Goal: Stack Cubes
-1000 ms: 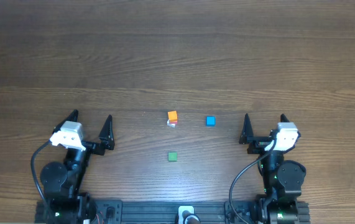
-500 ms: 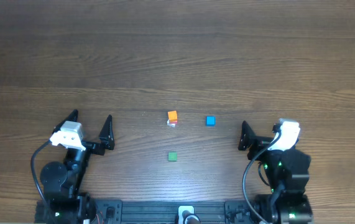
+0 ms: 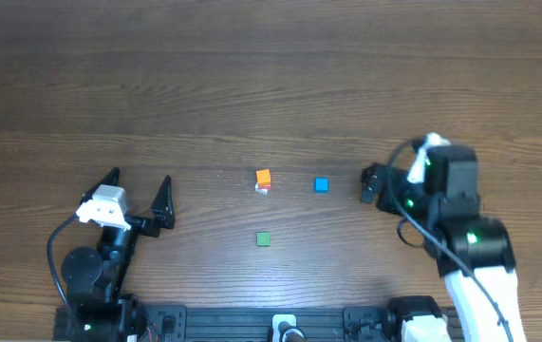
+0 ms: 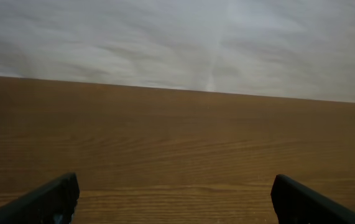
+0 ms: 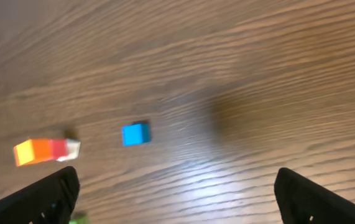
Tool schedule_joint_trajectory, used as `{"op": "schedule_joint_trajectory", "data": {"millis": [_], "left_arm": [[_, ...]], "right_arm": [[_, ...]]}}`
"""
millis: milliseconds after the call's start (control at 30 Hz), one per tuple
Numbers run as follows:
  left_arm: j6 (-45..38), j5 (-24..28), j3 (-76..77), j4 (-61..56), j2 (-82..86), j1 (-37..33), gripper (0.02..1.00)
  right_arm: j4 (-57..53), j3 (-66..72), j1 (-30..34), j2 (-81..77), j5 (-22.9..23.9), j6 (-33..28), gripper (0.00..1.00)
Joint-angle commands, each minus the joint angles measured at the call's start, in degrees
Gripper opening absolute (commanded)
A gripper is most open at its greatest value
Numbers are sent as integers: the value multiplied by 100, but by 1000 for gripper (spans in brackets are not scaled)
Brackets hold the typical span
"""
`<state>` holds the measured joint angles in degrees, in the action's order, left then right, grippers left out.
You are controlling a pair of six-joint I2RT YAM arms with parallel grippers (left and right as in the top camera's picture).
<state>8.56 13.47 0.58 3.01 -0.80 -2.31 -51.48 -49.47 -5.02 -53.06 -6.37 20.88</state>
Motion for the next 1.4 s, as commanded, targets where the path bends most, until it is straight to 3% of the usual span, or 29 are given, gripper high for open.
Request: {"op": "schedule_joint_trajectory", "data": {"millis": [33,433,733,1400], "left_arm": [[-85,-22,-26,20,46,22,1000],[-87,-22,-26,20,46,22,1000],[-87,-22,-26,20,46,22,1000],[-85,-22,-26,20,46,22,1000]], "right_arm": [[-323,-807,-802,-774,-87,380,991],[-599,-1727,-2870,-2544,-57,1631,993],[-601,-1954,-4111,-3383,481,2312,991],[-807,-1829,-5058,-4284,494,3523,993]]}}
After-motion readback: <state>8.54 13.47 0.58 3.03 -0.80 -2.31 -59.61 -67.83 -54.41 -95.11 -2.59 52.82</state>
